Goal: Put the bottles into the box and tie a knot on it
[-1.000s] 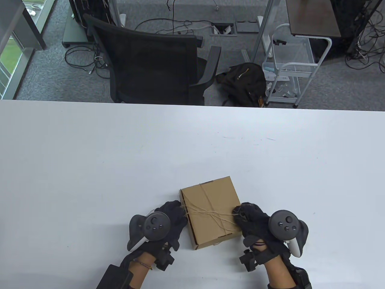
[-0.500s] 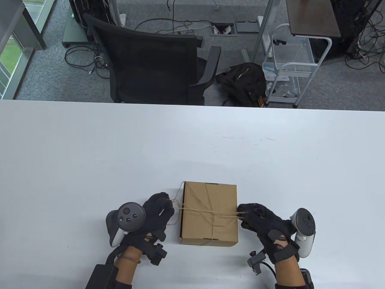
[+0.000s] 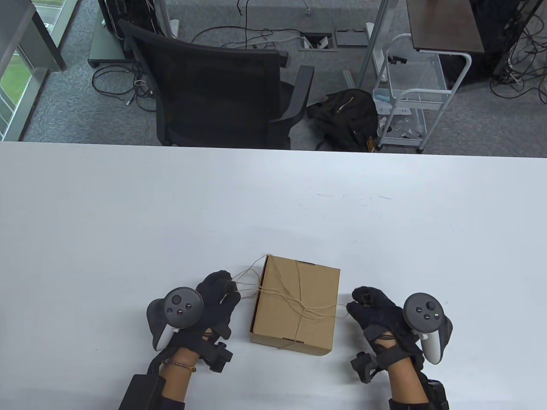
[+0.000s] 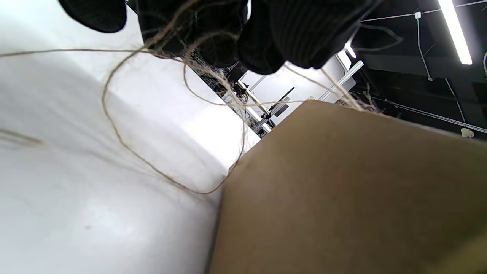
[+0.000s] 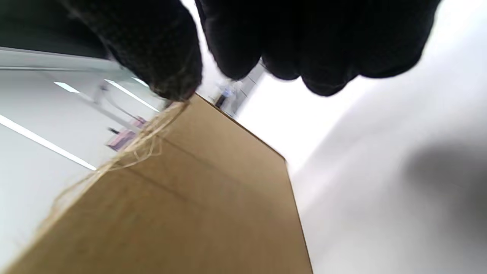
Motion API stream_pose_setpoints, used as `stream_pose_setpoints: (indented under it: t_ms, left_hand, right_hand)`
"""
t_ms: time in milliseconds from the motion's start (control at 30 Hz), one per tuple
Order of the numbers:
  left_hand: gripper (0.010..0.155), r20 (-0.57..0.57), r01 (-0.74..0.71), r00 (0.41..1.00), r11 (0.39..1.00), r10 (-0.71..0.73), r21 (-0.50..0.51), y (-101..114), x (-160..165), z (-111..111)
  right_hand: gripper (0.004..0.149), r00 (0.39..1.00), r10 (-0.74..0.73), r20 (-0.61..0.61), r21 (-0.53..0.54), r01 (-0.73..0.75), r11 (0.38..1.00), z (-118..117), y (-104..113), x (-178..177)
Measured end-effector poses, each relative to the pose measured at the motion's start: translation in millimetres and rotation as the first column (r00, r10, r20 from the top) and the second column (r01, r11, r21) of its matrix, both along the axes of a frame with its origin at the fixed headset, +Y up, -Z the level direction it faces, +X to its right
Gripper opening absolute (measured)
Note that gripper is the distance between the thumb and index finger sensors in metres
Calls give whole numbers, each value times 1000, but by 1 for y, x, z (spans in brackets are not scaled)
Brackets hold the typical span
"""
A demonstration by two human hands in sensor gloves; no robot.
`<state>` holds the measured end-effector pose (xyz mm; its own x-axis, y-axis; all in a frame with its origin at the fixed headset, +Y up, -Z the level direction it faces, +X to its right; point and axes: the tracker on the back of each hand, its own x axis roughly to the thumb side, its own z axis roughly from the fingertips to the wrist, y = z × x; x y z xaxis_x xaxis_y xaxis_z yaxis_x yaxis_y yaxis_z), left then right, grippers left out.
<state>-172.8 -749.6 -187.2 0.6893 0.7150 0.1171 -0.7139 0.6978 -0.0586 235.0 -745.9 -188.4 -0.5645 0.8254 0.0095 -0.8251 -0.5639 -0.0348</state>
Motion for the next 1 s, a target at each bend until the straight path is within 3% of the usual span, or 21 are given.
stream_pose_setpoints:
  t_ms: [67,133,200,300,433,500,567,733,1000]
  left_hand:
    - [47,1,15,1000,1000,-15,3,0,1,0]
    - [47,7,21,1000,1000,-21,2,0,2,0]
    - [47,12,19,1000,1000,-19,2,0,4,0]
    - [47,25,33,999,999,-33,3,-1,7,1]
    - [48,37,45,998,999,-45,7,-2,10,3]
    - [49,47,33,998,999,-33,8,-2,13,4]
    - [55,60,8,998,1000,-8,2,-1,17,5]
    - [75,67,-36,997,999,37,-25,6,35,9]
    - [107,53,48,998,994,-43,-95,11,57,9]
  right_hand:
    - [63,998,66,-8,164,-64,984,4,14,-7]
    - [49,990,119,-71,346,-87,934,11,29,-15]
    - [38,961,177,-215,442,-65,895,16,39,-26]
    - [42,927,176,-332,389,-36,921,21,38,-45]
    - [45,878,395,-270,351,-292,890,19,27,-58]
    - [44,907,300,-294,329,-199,923,18,24,-57]
    - [38,915,279,-292,275,-199,941,16,20,-59]
    - [41,869,347,-353,345,-224,912,18,18,-70]
    - [43,781,507,-364,461,-322,827,26,19,-88]
